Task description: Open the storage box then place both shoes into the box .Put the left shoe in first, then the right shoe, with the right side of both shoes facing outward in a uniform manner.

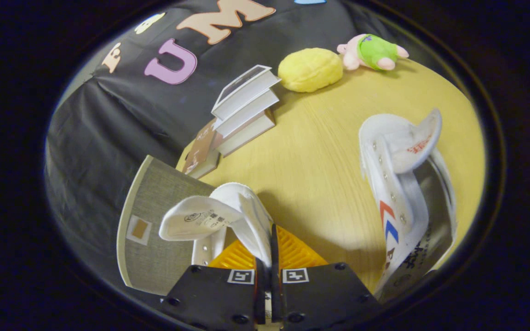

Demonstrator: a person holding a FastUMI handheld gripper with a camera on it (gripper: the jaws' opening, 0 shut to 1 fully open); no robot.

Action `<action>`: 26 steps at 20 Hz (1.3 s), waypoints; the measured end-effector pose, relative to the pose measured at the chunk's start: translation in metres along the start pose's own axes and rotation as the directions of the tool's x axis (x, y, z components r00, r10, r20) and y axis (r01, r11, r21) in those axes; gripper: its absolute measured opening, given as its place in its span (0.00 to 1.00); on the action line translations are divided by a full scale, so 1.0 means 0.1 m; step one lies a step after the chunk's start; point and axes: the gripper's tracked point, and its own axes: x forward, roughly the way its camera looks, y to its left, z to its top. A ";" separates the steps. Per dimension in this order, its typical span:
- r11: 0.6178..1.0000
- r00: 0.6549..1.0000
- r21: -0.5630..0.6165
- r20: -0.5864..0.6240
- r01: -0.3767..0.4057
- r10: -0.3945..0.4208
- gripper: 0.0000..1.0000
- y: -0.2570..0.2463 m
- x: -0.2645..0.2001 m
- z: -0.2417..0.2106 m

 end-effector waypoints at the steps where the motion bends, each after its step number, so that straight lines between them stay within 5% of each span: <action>1: 1.000 1.000 0.013 0.001 -0.017 0.017 0.08 0.05 -0.04 0.02; 19: 0.985 0.984 -0.025 -0.052 -0.169 0.168 0.08 1.86 -0.64 -0.02; 26: 0.998 0.983 0.038 -0.172 -0.055 0.060 0.08 2.55 -0.22 -0.32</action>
